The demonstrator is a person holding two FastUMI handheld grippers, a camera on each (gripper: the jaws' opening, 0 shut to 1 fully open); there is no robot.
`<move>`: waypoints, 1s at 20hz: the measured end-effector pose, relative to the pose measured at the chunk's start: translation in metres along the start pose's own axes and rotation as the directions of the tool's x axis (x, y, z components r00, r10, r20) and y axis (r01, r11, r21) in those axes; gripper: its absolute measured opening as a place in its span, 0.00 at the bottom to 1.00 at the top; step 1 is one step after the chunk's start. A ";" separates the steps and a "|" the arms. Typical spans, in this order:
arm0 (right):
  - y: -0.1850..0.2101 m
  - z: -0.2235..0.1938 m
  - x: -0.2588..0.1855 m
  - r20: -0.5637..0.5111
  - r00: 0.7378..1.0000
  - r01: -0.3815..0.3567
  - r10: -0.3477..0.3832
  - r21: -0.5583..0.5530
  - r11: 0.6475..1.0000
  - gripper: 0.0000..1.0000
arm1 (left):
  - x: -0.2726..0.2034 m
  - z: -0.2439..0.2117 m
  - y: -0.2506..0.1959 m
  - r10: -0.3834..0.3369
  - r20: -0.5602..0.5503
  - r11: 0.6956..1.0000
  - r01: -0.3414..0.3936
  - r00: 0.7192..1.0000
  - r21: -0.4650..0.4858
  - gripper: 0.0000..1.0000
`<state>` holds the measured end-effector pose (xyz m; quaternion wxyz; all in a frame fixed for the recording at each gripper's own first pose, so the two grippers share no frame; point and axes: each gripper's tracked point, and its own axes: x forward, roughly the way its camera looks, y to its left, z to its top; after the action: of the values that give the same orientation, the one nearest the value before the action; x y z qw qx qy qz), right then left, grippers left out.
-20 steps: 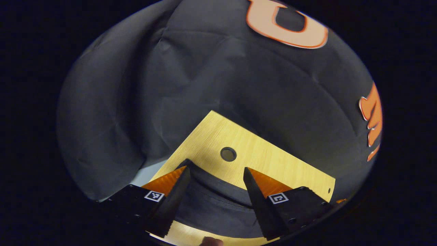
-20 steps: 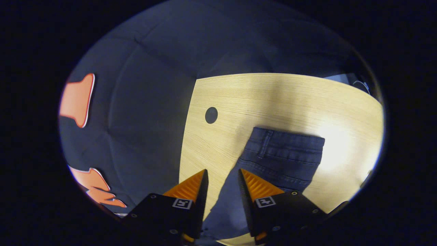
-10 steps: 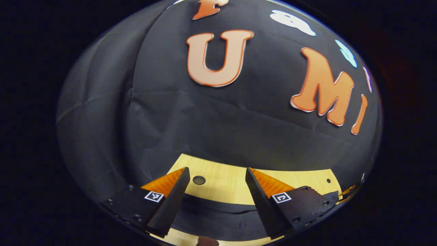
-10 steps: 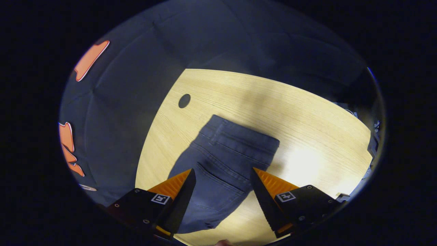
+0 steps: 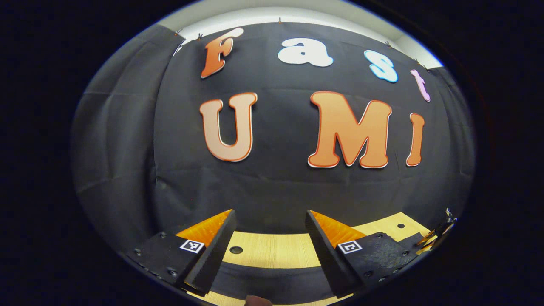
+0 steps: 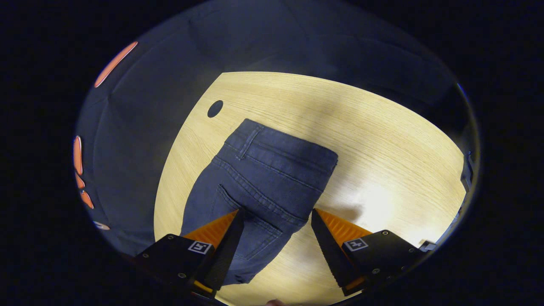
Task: Grasp the waist and the cuffs of the jeans and fold them to make the two legs overlap; first hold the waist and fold one-third of the jeans toward the cuffs, then hold the cuffs and fold the remaining one-third in the same direction to finish folding.
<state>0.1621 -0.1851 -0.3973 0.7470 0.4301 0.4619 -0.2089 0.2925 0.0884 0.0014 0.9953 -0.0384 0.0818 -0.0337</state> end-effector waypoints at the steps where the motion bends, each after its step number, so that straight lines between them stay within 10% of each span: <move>1: -0.001 -0.002 0.006 0.000 1.000 0.010 -0.010 -0.015 1.000 1.00 | -0.007 0.004 -0.008 -0.003 0.012 1.000 0.003 1.000 0.009 0.98; 8: -0.007 0.001 0.015 0.034 0.999 0.027 -0.026 -0.039 0.999 0.87 | -0.043 -0.005 -0.061 -0.047 -0.005 0.998 0.047 0.999 0.039 0.98; 15: 0.003 0.001 0.022 0.073 0.997 0.024 -0.021 -0.043 0.999 0.21 | -0.061 -0.026 -0.102 -0.101 -0.066 0.993 0.105 0.993 0.051 0.96; 20: 0.018 0.004 0.005 0.126 0.992 -0.006 0.012 -0.042 0.999 0.20 | -0.072 -0.031 -0.105 -0.135 -0.069 0.990 0.138 0.988 0.037 0.98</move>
<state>0.1796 -0.1779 -0.3925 0.7844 0.4025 0.4159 -0.2227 0.2102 -0.0127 -0.0086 0.9880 -0.0221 0.1114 -0.1048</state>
